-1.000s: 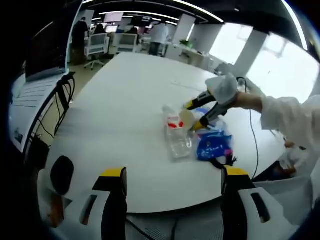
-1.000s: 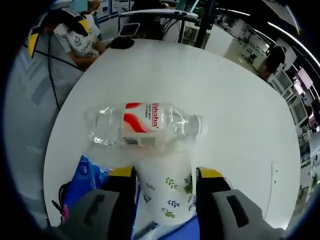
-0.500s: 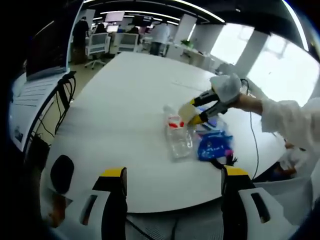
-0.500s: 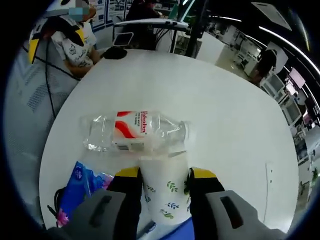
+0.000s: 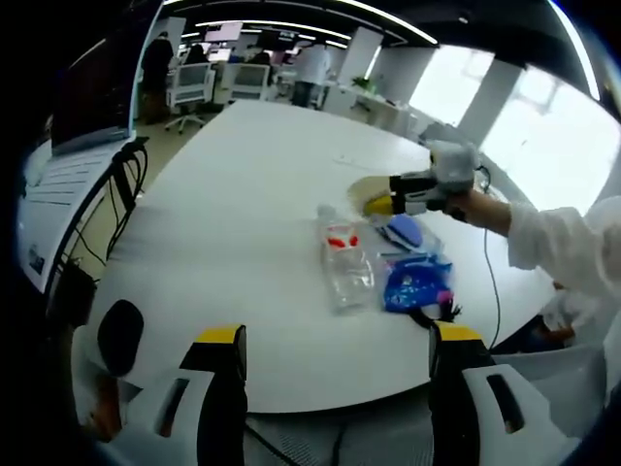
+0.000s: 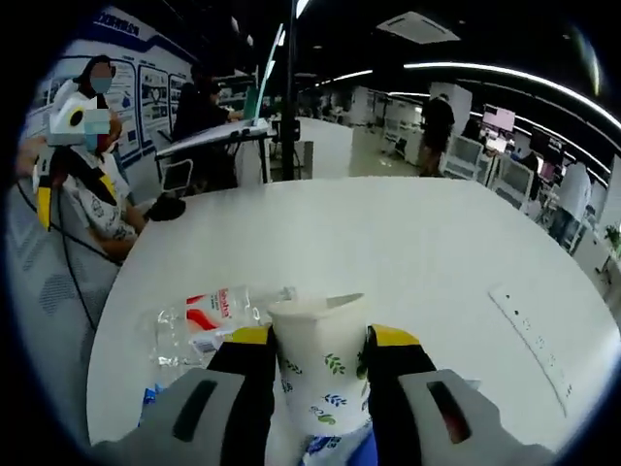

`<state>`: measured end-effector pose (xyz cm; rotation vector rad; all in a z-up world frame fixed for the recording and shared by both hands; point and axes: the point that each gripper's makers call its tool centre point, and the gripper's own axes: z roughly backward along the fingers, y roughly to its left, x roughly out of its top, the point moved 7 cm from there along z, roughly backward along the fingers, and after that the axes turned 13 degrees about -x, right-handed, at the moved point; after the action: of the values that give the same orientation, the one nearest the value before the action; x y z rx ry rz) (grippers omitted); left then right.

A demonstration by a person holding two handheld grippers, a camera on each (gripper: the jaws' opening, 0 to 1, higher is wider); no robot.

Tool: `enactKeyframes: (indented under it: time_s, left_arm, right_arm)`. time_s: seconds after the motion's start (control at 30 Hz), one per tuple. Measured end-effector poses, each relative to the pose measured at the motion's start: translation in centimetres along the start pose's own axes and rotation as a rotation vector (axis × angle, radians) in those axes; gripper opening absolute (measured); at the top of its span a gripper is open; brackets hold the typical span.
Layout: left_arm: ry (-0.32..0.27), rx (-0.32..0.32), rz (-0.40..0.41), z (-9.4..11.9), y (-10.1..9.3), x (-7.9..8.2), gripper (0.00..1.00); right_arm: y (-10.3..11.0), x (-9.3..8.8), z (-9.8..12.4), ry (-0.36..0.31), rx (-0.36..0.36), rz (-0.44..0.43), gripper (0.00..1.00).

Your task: Arrange the tabletop items into an orderly group along one side of the table until the central work area is clear of visible clutter.

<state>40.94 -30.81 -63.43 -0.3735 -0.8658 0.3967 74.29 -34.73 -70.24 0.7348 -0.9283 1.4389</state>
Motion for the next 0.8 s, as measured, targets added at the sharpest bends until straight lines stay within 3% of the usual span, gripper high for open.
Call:
enactKeyframes:
  time_s: [0.07, 0.17, 0.27, 0.43, 0.5, 0.8]
  left_arm:
    - [0.001, 0.000, 0.001, 0.0, 0.0, 0.0, 0.73]
    - [0.010, 0.002, -0.001, 0.0, 0.0, -0.1, 0.73]
    - [0.006, 0.000, 0.001, 0.0, 0.0, -0.1, 0.73]
    - [0.006, 0.002, 0.004, -0.1, 0.2, -0.1, 0.73]
    - [0.004, 0.003, 0.005, -0.1, 0.2, 0.0, 0.73]
    - [0.014, 0.013, 0.008, -0.1, 0.4, -0.2, 0.73]
  right_arm:
    - [-0.2, 0.2, 0.1, -0.048, -0.017, -0.071, 0.34]
    - [-0.2, 0.0, 0.1, -0.070, -0.039, -0.128, 0.34]
    - [-0.1, 0.6, 0.1, -0.160, -0.031, -0.202, 0.34]
    - [0.4, 0.4, -0.3, -0.234, -0.034, -0.233, 0.34]
    - [0.7, 0.1, -0.5, -0.268, -0.033, -0.290, 0.34]
    - [1.0, -1.7, -1.8, -0.272, -0.018, -0.316, 0.34]
